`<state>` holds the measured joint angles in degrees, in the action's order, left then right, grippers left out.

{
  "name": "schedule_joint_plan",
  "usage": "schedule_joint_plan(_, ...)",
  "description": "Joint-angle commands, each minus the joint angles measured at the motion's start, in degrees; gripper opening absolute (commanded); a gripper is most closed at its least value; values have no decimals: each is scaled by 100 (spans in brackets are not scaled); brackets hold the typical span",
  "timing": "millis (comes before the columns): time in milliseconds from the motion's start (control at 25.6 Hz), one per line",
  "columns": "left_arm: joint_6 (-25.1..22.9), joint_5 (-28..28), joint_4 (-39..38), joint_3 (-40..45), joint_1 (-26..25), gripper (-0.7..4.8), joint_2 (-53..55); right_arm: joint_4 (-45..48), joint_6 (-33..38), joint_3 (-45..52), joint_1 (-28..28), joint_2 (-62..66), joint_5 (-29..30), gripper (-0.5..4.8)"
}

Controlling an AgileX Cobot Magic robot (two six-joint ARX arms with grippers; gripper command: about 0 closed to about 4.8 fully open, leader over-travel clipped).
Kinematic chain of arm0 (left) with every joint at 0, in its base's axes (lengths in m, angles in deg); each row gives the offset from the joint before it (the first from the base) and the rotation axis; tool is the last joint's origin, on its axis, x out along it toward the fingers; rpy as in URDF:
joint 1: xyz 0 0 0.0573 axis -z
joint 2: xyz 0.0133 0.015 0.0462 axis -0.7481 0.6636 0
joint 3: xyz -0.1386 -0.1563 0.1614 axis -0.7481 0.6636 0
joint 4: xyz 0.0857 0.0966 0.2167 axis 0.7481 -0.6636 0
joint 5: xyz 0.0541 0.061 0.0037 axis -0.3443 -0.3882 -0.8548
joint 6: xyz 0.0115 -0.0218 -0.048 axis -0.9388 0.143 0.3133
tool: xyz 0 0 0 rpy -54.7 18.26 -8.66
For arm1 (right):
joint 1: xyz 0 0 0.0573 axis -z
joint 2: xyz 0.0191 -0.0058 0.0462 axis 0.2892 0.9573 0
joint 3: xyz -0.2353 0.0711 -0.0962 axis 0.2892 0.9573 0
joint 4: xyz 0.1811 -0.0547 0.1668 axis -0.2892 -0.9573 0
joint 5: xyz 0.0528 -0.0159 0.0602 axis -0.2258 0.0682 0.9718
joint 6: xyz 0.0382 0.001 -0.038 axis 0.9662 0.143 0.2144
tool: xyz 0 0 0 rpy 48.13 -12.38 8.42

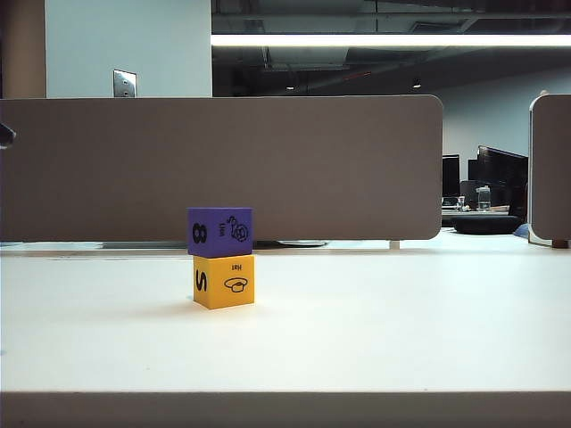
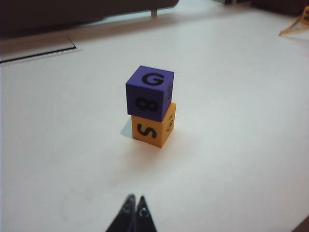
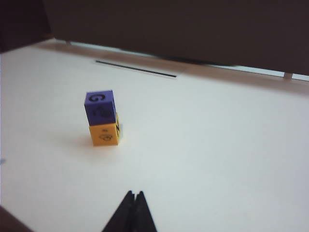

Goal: Stack the letter block on the right onto the letter block on the left.

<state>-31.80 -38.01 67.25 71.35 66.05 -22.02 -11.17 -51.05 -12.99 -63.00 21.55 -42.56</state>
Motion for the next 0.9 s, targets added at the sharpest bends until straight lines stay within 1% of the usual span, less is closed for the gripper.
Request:
schedule_joint_plan(39, 105, -4, 415, 323, -4, -6, -243, 273, -33, 192, 22, 79, 13, -4)
schedule_joint_plan(117, 149, -208, 723, 540, -4, -5, -380, 717, -26, 461, 17, 74, 11, -4)
schedule_joint_plan(196, 146, -214, 970, 717, -4, -6, -472, 1161, -28, 758, 22, 35, 11, -4)
schedule_joint_plan(352, 142, -205, 1032, 852, -4, -6, -564, 1652, -33, 1311, 28, 24, -2, -4)
schedule_joint_plan(469, 120, -197, 988, 901, -4, -6, -573, 1759, -24, 1926, 26, 24, 20, -4)
schedule_joint_plan(508, 94, -197, 999, 940, -4, -6, -595, 1609, -116, 1912, 28, 31, 63, -4)
schedule_joint_plan(547, 57, -199, 1003, 1021, -4, -6, -654, 1694, -361, 1917, 28, 66, 219, -4)
schedule_joint_plan(587, 52, -199, 997, 1082, -4, -6, -717, 1698, -479, 1917, 26, 57, 212, -4)
schedule_joint_plan(626, 52, -199, 999, 1145, -4, -6, -765, 1685, -507, 1917, 28, 50, 214, -4)
schedule_joint_plan(704, -63, -214, 741, 1143, -4, -5, -883, 1679, -511, 1917, 28, 48, 203, -4)
schedule_joint_plan(899, -70, -243, 684, 1143, -7, -6, -1180, 1666, -474, 1917, 26, 24, 208, -4)
